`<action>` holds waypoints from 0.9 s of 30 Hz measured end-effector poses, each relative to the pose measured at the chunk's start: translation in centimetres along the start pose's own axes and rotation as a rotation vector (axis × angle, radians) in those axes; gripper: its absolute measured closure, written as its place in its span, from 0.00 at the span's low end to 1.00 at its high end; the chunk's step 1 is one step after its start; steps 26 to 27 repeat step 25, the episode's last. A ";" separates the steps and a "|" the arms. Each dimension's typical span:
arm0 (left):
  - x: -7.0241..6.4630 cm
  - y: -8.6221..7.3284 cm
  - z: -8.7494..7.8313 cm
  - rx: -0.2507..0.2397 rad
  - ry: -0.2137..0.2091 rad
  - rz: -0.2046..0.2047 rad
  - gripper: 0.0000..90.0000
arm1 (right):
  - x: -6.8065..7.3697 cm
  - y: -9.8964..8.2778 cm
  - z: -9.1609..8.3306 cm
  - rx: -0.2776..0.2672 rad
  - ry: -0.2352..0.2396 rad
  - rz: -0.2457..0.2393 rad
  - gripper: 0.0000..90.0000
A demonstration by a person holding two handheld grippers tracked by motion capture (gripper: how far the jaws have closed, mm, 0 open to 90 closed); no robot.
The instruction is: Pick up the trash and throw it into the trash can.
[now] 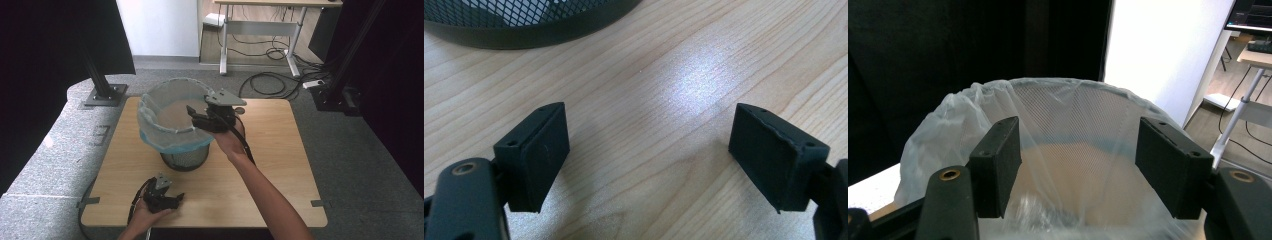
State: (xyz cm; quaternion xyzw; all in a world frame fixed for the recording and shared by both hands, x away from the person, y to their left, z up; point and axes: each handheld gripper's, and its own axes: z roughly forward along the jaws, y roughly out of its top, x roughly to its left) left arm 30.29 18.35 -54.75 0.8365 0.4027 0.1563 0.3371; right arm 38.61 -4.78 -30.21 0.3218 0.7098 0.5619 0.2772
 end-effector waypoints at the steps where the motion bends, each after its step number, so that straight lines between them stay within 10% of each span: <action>1: 0.0 0.0 0.0 0.000 0.000 0.000 0.18 | -0.3 -0.2 -0.6 -0.004 0.000 0.003 0.37; 16: 0.0 0.0 0.0 0.002 0.000 0.000 0.18 | -5.7 -8.7 -8.0 0.012 -0.070 0.064 0.37; 27: 0.0 0.0 0.0 0.002 0.000 0.000 0.18 | -7.4 -13.6 -9.1 0.069 -0.059 0.094 0.30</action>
